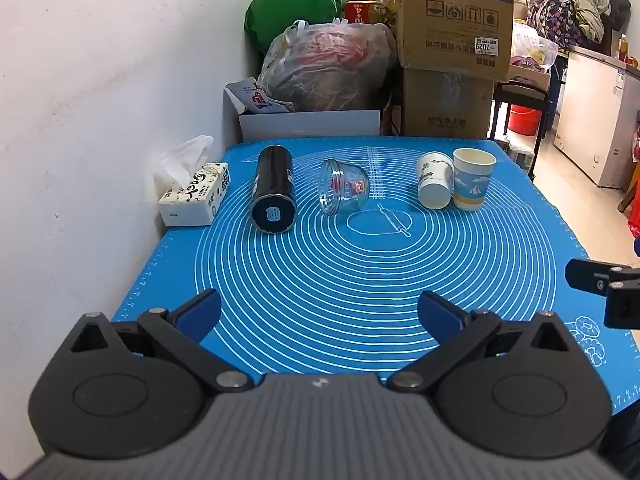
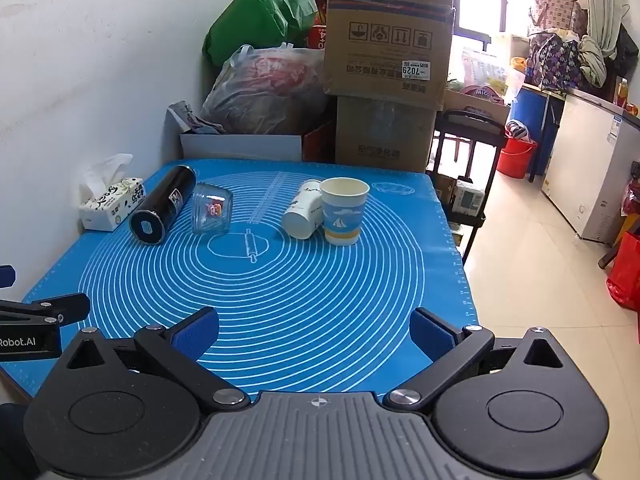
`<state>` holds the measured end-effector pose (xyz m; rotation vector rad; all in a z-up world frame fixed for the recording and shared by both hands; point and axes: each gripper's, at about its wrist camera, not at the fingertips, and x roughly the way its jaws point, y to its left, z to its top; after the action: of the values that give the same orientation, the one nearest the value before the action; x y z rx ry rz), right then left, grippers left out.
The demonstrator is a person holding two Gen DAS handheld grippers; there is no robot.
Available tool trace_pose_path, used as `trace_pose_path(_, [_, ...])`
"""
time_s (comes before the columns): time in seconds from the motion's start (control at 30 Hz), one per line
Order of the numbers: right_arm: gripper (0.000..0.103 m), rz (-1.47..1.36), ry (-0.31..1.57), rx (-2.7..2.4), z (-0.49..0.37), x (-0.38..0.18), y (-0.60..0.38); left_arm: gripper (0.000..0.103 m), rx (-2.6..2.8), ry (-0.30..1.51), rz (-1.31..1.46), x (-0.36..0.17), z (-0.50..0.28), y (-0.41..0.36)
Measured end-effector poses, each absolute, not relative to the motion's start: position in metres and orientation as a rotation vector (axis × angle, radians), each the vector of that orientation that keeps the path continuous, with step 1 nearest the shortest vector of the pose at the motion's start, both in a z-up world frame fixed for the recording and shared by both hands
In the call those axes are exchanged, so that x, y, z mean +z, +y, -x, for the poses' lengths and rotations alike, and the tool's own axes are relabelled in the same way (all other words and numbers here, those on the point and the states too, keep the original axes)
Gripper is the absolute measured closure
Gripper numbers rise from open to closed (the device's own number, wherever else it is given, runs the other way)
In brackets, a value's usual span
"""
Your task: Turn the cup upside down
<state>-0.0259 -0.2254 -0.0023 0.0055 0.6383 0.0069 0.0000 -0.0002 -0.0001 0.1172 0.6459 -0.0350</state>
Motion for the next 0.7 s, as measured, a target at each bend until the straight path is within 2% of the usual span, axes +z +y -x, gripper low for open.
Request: trace_pose_path(0.7, [0.0,-0.016,0.651,0.01,0.0268,-0.0025,-0.2257,0.0,-0.035,0.636,-0.107,-0.0002,0.0004,0.0008])
